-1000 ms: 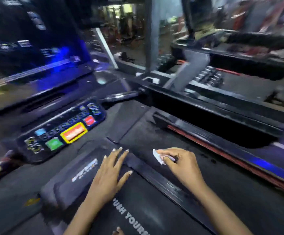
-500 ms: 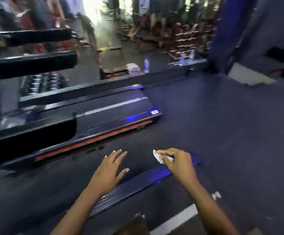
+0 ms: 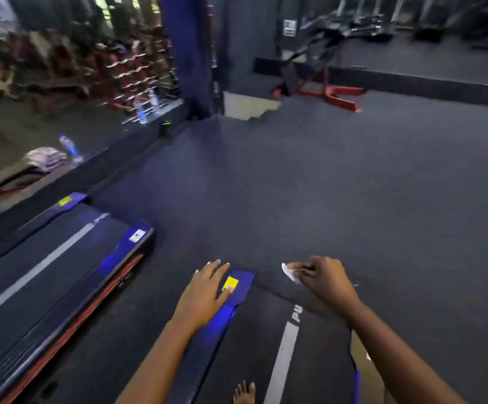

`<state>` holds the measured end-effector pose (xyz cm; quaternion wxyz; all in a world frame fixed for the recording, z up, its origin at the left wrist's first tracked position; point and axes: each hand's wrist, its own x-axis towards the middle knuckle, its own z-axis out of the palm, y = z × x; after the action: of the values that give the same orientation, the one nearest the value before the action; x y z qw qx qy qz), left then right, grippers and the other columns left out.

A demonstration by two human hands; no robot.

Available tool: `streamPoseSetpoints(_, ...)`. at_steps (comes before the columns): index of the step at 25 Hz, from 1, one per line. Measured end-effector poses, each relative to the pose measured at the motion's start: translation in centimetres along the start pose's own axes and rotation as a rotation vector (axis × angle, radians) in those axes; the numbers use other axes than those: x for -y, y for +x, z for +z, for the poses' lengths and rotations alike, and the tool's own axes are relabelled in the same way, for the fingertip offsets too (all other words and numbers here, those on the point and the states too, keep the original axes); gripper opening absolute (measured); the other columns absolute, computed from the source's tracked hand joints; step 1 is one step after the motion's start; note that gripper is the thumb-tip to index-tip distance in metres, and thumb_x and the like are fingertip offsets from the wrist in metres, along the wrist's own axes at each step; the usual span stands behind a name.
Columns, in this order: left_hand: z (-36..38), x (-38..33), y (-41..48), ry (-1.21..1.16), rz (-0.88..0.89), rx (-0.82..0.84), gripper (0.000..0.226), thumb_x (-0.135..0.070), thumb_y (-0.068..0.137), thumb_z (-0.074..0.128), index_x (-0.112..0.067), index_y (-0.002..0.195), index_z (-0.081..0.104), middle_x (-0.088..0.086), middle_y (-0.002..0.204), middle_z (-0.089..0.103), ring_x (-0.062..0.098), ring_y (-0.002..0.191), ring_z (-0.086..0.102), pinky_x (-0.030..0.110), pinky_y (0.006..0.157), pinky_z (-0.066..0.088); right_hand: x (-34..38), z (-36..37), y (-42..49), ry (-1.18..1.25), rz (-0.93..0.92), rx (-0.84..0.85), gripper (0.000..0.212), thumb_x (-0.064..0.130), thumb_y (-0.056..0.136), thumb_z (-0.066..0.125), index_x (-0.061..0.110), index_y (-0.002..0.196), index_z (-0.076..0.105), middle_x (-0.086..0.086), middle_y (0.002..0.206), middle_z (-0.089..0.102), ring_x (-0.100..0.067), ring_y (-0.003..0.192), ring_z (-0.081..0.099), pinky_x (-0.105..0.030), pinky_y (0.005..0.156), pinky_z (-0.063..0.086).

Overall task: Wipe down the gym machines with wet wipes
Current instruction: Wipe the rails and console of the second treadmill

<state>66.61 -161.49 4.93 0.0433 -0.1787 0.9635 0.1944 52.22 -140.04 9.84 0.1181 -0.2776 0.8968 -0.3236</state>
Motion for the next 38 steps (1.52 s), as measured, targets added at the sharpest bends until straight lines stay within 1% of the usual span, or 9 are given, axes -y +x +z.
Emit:
streamPoseSetpoints(2, 0.1, -1.1, 5.9, 0.024, 0.084, 0.053, 0.07, -0.061, 0.092, 0.026, -0.023, 0.151, 0.019, -0.001, 0.158, 0.015, 0.015, 0.147, 0.011, 0.032, 0.117, 0.008, -1.9, -1.3, 3.5, -0.025, 0.07, -0.047, 0.042, 0.054, 0.077, 0.056, 0.017, 0.057, 0.062, -0.003, 0.072, 0.069, -0.002, 0.083, 0.066, -0.025, 0.07, 0.047)
streamPoseSetpoints(4, 0.7, -2.7, 11.2, 0.05, 0.168, 0.113, 0.061, -0.046, 0.099, 0.039, -0.023, 0.151, 0.018, 0.0, 0.158, 0.015, 0.016, 0.146, 0.011, 0.032, 0.117, 0.008, -4.1, -2.6, 6.3, -0.049, 0.136, -0.096, 0.037, 0.05, 0.079, 0.06, 0.018, 0.065, 0.07, -0.001, 0.071, 0.069, -0.007, 0.078, 0.067, -0.027, 0.07, 0.048)
streamPoseSetpoints(7, 1.6, -5.9, 17.9, 0.101, 0.271, 0.203, 0.06, -0.043, 0.099, 0.041, -0.023, 0.151, 0.019, -0.001, 0.158, 0.016, 0.016, 0.146, 0.014, 0.032, 0.117, 0.009, -7.5, -4.6, 8.7, -0.081, 0.261, -0.149, 0.035, 0.048, 0.079, 0.061, 0.016, 0.072, 0.073, -0.003, 0.075, 0.071, -0.016, 0.08, 0.068, -0.032, 0.07, 0.05)
streamPoseSetpoints(9, 2.2, -8.5, 22.6, 0.134, 0.341, 0.247, 0.061, -0.043, 0.098, 0.042, -0.022, 0.151, 0.02, 0.0, 0.157, 0.018, 0.017, 0.145, 0.018, 0.033, 0.116, 0.011, -10.0, -6.5, 10.3, -0.107, 0.299, -0.181, 0.015, 0.028, 0.081, 0.065, 0.019, 0.084, 0.077, -0.005, 0.084, 0.073, -0.021, 0.087, 0.067, -0.032, 0.072, 0.049)
streamPoseSetpoints(11, 2.5, -11.2, 26.9, 0.149, 0.396, 0.273, 0.061, -0.043, 0.098, 0.042, -0.021, 0.151, 0.021, 0.002, 0.156, 0.02, 0.017, 0.143, 0.021, 0.034, 0.116, 0.013, -12.5, -8.3, 12.3, -0.118, 0.306, -0.212, 0.016, 0.018, 0.083, 0.064, 0.019, 0.092, 0.076, -0.007, 0.089, 0.072, -0.024, 0.09, 0.066, -0.031, 0.072, 0.045)
streamPoseSetpoints(16, 2.1, -16.0, 35.0, 0.17, 0.403, 0.309, 0.061, -0.042, 0.099, 0.042, -0.02, 0.151, 0.02, 0.004, 0.156, 0.02, 0.02, 0.142, 0.024, 0.035, 0.116, 0.017, -16.8, -11.2, 18.9, -0.092, 0.314, -0.229, 0.019, 0.03, 0.085, 0.064, 0.017, 0.092, 0.076, -0.007, 0.09, 0.072, -0.022, 0.091, 0.067, -0.029, 0.071, 0.045)
streamPoseSetpoints(20, 2.3, -17.5, 40.8, 0.104, 0.369, 0.28, 0.061, -0.041, 0.099, 0.043, -0.018, 0.151, 0.021, 0.005, 0.156, 0.022, 0.023, 0.141, 0.026, 0.037, 0.116, 0.022, -18.8, -12.4, 24.7, -0.079, 0.274, -0.22, 0.018, 0.027, 0.086, 0.063, 0.018, 0.095, 0.075, -0.004, 0.098, 0.072, -0.021, 0.097, 0.065, -0.028, 0.075, 0.045)
streamPoseSetpoints(29, 9.4, -16.5, 57.4, 0.172, 0.417, 0.274, 0.062, -0.043, 0.099, 0.042, -0.02, 0.151, 0.019, 0.004, 0.155, 0.022, 0.023, 0.14, 0.028, 0.037, 0.113, 0.026, -29.5, -8.9, 38.7, -0.145, 0.242, -0.236, 0.021, 0.028, 0.086, 0.061, 0.019, 0.099, 0.074, -0.008, 0.101, 0.07, -0.022, 0.102, 0.062, -0.028, 0.078, 0.044)
streamPoseSetpoints(38, 16.3, -7.8, 81.1, 0.107, 0.307, 0.278, 0.061, -0.042, 0.099, 0.042, -0.019, 0.151, 0.021, 0.004, 0.155, 0.024, 0.021, 0.139, 0.03, 0.033, 0.11, 0.03, -38.9, -1.4, 64.8, -0.141, 0.231, -0.13, 0.021, 0.028, 0.085, 0.061, 0.021, 0.099, 0.074, -0.01, 0.099, 0.07, -0.017, 0.101, 0.063, -0.025, 0.071, 0.041)
